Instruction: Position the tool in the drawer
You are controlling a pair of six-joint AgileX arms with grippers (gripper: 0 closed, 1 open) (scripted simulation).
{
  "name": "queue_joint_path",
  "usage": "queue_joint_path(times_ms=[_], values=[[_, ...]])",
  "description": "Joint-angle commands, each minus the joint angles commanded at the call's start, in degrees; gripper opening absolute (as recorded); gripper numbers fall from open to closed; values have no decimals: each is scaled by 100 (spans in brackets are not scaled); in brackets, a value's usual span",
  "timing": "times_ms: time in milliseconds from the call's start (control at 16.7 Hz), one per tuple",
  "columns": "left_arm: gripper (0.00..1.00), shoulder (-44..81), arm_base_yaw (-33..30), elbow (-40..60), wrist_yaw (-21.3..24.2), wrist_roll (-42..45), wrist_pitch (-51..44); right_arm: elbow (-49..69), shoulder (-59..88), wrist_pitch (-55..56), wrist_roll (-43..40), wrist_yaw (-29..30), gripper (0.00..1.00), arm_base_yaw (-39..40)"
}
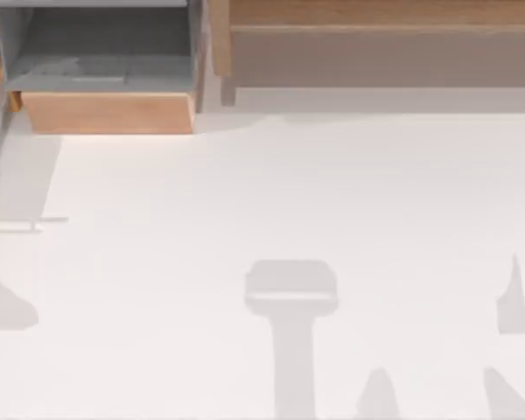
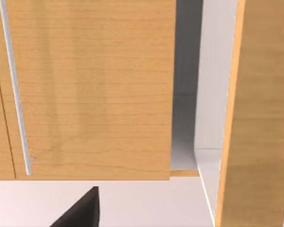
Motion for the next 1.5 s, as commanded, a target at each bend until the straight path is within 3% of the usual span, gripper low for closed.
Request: queue_joint_path(times_ms=[240, 1020, 1500], values=[[100, 7, -15, 18, -15, 0, -10, 0, 0, 0, 0, 0, 100, 0], [2, 7, -15, 18, -15, 0, -10, 0, 0, 0, 0, 0, 100, 0], [0, 7, -15, 18, -15, 0, -10, 0, 0, 0, 0, 0, 100, 0]])
